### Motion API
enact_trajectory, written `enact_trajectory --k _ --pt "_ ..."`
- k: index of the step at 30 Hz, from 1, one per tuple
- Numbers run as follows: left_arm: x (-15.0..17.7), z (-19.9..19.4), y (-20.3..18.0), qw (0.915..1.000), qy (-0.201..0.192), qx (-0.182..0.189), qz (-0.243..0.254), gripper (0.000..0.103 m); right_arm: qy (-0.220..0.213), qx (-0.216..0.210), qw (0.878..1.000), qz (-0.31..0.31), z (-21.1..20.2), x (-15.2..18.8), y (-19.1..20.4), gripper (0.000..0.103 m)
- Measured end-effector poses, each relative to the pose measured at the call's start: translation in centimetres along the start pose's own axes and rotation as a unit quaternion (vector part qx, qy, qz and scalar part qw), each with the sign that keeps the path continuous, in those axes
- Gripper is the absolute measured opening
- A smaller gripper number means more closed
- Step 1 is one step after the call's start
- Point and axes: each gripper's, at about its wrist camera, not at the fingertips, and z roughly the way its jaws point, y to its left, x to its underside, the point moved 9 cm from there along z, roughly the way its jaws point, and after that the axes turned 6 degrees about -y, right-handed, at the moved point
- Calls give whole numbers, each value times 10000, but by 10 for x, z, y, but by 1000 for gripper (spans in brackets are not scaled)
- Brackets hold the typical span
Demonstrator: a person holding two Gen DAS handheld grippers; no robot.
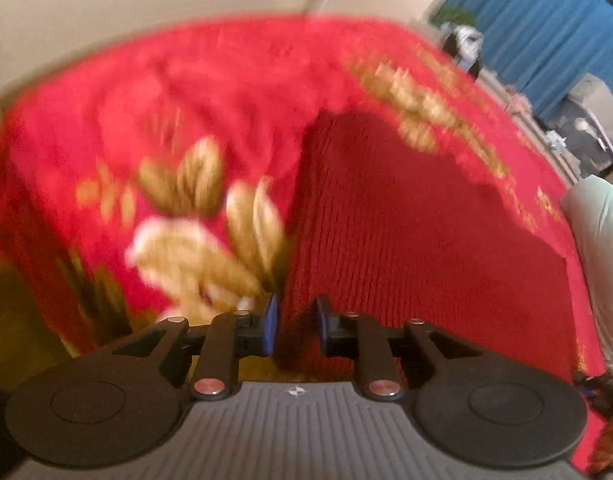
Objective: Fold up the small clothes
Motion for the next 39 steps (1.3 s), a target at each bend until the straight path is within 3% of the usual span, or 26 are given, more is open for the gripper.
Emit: enact_trajectory --k 2,4,7,9,11,14,15,17,26,29,39 --pt "-10 -17 -10 9976 -535 -71 442 22 -585 -14 9978 -317 -18 -16 10 19" --pt "-12 -23 -23 9951 -729 221 632 22 -896 -179 9937 -651 -29 -22 23 22" --pt "0 -14 -40 9946 -434 539 774 22 -424 -366 9957 -744 -14 -6 30 22" --pt "20 8 -37 9960 232 345 794 21 34 19 9954 -962 7 9 22 22" --pt "33 22 -30 9947 590 110 835 21 62 114 9945 -1042 9 12 23 22" --pt "21 9 -40 9953 210 287 905 28 -179 -13 9936 -1116 -2 4 34 28" --pt "18 3 -44 9948 41 331 964 31 -283 -33 9926 -1179 -6 2 36 34" --pt "16 -3 -49 9938 -134 396 1027 31 -379 -21 9909 -1289 -10 2 38 36" --pt "34 -28 -73 9933 -217 897 689 33 -611 47 9850 -1615 -13 -4 47 36" --pt "45 -28 -75 9938 -79 982 517 44 -635 26 9850 -1606 -16 -6 47 41" --pt "66 -1 -65 9921 570 1091 -246 48 -693 -99 9851 -1569 -22 -11 50 41"
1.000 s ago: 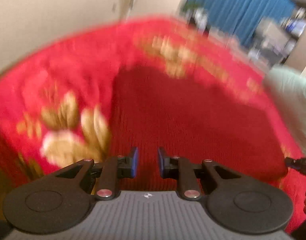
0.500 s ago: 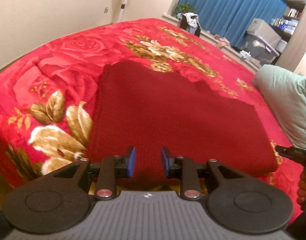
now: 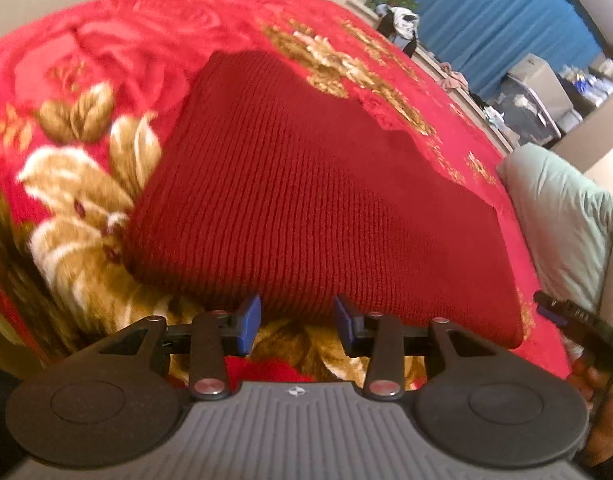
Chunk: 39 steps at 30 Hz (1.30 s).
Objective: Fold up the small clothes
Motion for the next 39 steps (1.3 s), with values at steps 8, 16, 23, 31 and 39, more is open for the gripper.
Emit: enact_trajectory --k 8,16,23,31,39 --pt "11 10 8 9980 372 124 -501 60 -16 -12 10000 -7 -1 -2 1 41" --pt "-1 25 31 9893 313 151 -1418 61 -4 10 10000 -27 -1 -2 2 41" --pt "-16 33 46 9789 -34 -1 -2041 61 16 32 10000 -45 1 -1 1 41" --pt "-23 38 46 9744 -406 -187 -2202 61 103 107 9999 -69 5 6 -6 41" --pt "-33 31 45 9807 -674 -313 -1807 18 169 180 9996 -157 8 15 -4 41"
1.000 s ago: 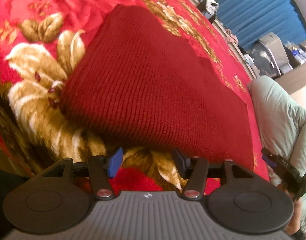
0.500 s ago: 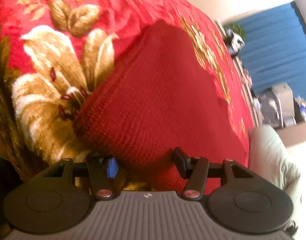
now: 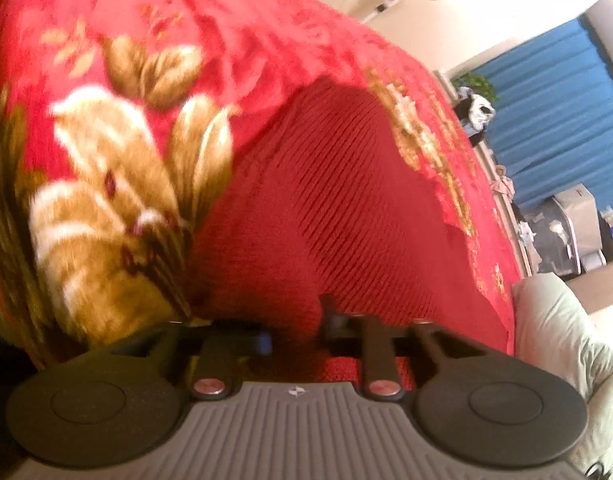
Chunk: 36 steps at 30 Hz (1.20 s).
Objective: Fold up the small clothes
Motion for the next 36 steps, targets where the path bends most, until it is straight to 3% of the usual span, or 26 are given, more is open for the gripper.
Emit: enact_trajectory --k 5,10,12,14,17,25,30,36 --pt "-11 -33 -23 9958 -452 144 784 15 -37 39 10000 -61 2 4 3 41" --pt "-16 -74 -19 9924 -723 216 974 15 -10 90 9999 62 2 6 0 41" --pt "-15 -63 -3 9959 -412 33 801 17 17 90 9999 86 3 6 -2 41" --pt "-8 -44 16 9999 73 -39 139 21 27 86 9999 104 5 4 -1 41" --pt "-4 -30 27 9987 316 -1 -393 32 31 94 9999 42 6 2 2 41" --pt "-4 -12 29 9976 301 -76 -614 35 119 174 9997 -90 5 3 1 41" --pt "-5 -12 25 9995 178 -163 -195 21 150 171 9997 -78 3 -1 2 41" --pt "-9 -29 -2 9956 103 -518 774 17 360 242 9991 42 5 -2 -5 41"
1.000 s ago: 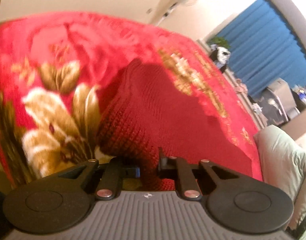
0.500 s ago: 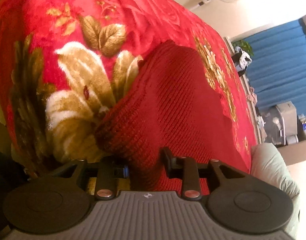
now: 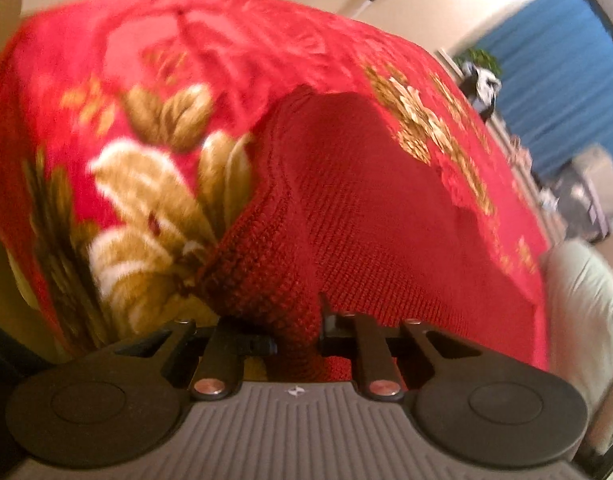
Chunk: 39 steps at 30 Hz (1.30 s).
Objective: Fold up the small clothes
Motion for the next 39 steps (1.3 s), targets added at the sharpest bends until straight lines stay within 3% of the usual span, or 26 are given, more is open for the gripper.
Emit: enact_trajectory --k 6,10,13,16,21,25,27,28,30,32,36,38,39 --pt "-13 -23 -50 9938 -312 -519 935 16 106 36 9995 304 0 -7 -15 41" --pt "-23 -37 -102 9848 -654 -510 1523 16 -116 110 9987 494 -3 -21 -29 41" --pt "-19 -43 -157 9718 -911 -292 2154 16 -272 162 9973 668 -6 -32 -43 40" --pt "4 -46 -222 9541 -1051 102 2801 16 -470 248 9956 778 -10 -41 -57 39" --pt "77 -34 -311 9171 -964 849 3773 16 -776 339 9913 1009 -16 -54 -77 38" --pt "158 5 -344 8843 -117 1384 4457 19 -897 420 9879 1192 -18 -57 -87 38" --pt "199 26 -345 8641 673 1660 4703 39 -950 431 9861 1290 -17 -57 -90 38" --pt "216 32 -343 8532 1050 1744 4802 43 -965 418 9855 1330 -17 -57 -90 39" --pt "223 29 -337 8400 1062 1779 5014 50 -962 318 9852 1383 -16 -56 -88 39" --pt "210 17 -333 8419 1046 2044 4883 52 -969 116 9857 1371 -16 -56 -81 39" --pt "153 -7 -311 8717 1025 2379 4159 54 -967 -652 9820 1488 -18 -58 -58 41" --pt "117 -13 -295 8842 759 2279 4005 58 -879 -1014 9792 1524 -17 -57 -45 44" --pt "100 -14 -285 8887 613 2175 3989 59 -816 -1188 9784 1479 -17 -56 -37 50"
